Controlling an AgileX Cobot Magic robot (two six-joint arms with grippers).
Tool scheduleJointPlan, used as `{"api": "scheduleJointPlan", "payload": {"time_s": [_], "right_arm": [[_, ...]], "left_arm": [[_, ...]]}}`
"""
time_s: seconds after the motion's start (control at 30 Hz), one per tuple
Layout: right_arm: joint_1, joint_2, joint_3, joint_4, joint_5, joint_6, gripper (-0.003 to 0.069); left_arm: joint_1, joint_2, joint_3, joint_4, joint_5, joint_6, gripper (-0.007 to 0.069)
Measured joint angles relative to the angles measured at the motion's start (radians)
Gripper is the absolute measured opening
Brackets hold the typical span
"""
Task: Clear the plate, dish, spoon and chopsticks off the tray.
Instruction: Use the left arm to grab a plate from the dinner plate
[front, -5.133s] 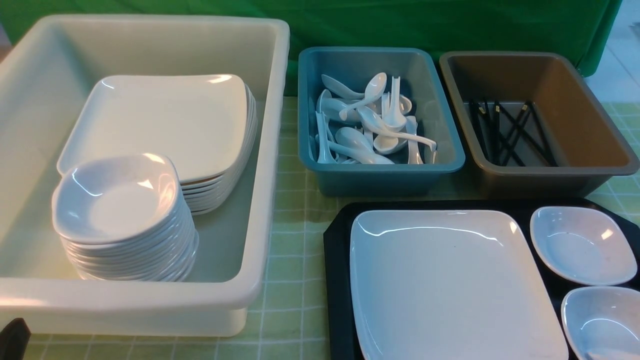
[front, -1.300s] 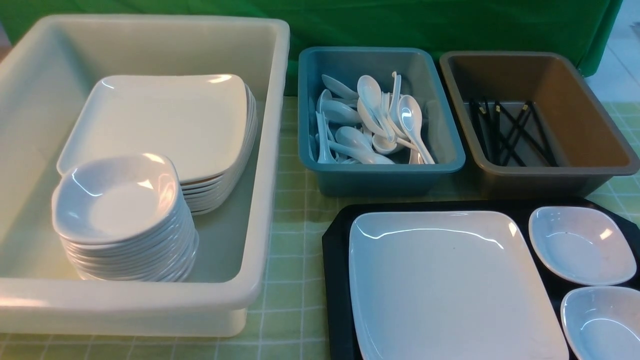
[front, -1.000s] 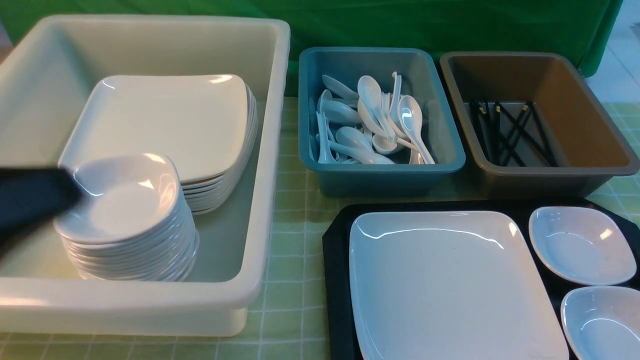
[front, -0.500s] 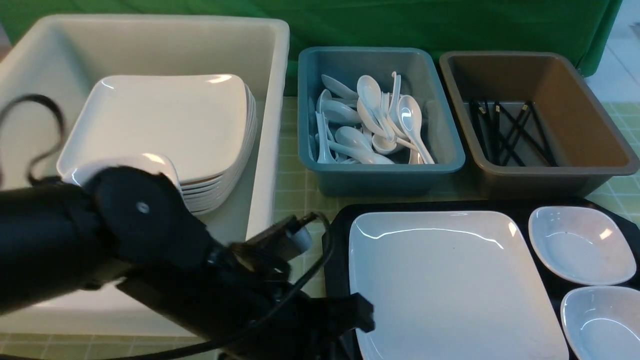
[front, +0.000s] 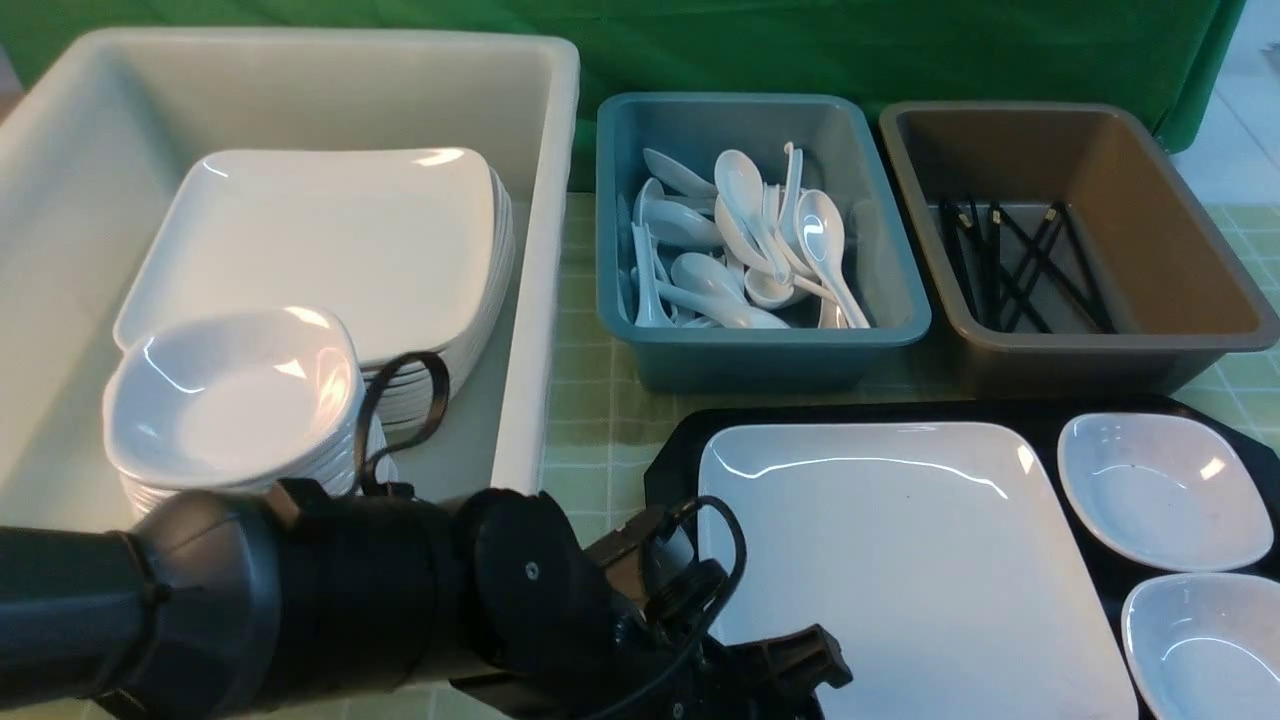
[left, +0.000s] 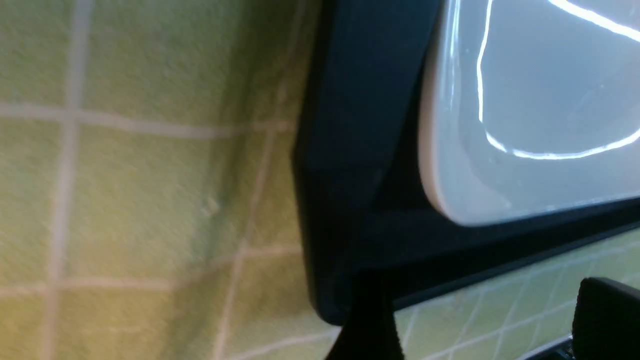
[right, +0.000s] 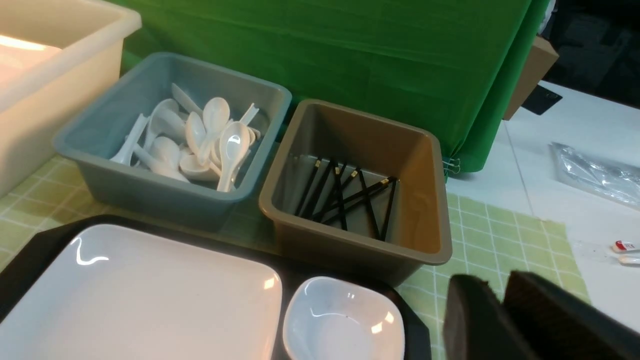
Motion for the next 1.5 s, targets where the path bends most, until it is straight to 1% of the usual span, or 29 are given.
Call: {"api": "scheduleJointPlan", "payload": {"time_s": [0.2,0.33,0.43,0.5,0.53,0.57,0.6,0.63,0.67,0.73,0.83,0.93,1.17,1.33,1.4,1.5], "right_arm": [[0.0,0.0,0.0,0.0,0.0,0.0,0.0103],[0.0,0.0,0.0,0.0,0.001,0.0,0.0104],[0.0,0.0,0.0,0.0,0.001,0.0,0.0106],[0.0,0.0,0.0,0.0,0.001,0.0,0.0111],[0.0,0.0,0.0,0.0,0.001,0.0,0.0113],[0.0,0.0,0.0,0.0,0.001,0.0,0.0118],[0.0,0.0,0.0,0.0,0.001,0.0,0.012],[0.0,0.0,0.0,0.0,0.001,0.0,0.012],[0.0,0.0,0.0,0.0,0.001,0.0,0.0123],[0.0,0.0,0.0,0.0,0.001,0.0,0.0124],[0.0,0.0,0.0,0.0,0.001,0.001,0.0124],[0.0,0.0,0.0,0.0,0.001,0.001,0.0124],[0.003,0.0,0.0,0.0,0.007,0.003,0.0126],[0.043,0.0,0.0,0.001,0.008,0.003,0.0126],[0.069,0.0,0.0,0.001,0.008,0.003,0.0126],[0.084,0.0,0.0,0.001,0.008,0.003,0.0127]], "left_arm": [[-0.019,-0.001,-0.002,-0.035,-0.018,-0.002,0.0469],[-0.046,-0.001,-0.039,-0.092,-0.019,-0.004,0.0417],[-0.08,0.001,-0.082,-0.104,-0.016,-0.018,0.0398],[-0.098,0.011,-0.115,-0.057,-0.016,-0.073,0.0394],[-0.099,0.012,-0.121,-0.05,-0.016,-0.08,0.0393],[-0.103,0.025,-0.136,0.025,-0.016,-0.15,0.0391],[-0.103,0.033,-0.14,0.079,-0.016,-0.193,0.0389],[-0.103,0.037,-0.141,0.089,-0.016,-0.215,0.0389],[-0.103,0.053,-0.142,0.157,-0.015,-0.286,0.0389],[-0.103,0.078,-0.142,0.213,-0.005,-0.369,0.0389],[-0.104,0.095,-0.142,0.227,-0.003,-0.418,0.0394],[-0.104,0.104,-0.142,0.231,-0.013,-0.44,0.0409],[-0.104,0.134,-0.142,0.237,-0.074,-0.447,0.0432],[-0.104,0.172,-0.142,0.219,-0.11,-0.451,0.0432],[-0.104,0.175,-0.144,0.205,-0.139,-0.48,0.0432],[-0.104,0.182,-0.144,0.192,-0.188,-0.524,0.0432]]}}
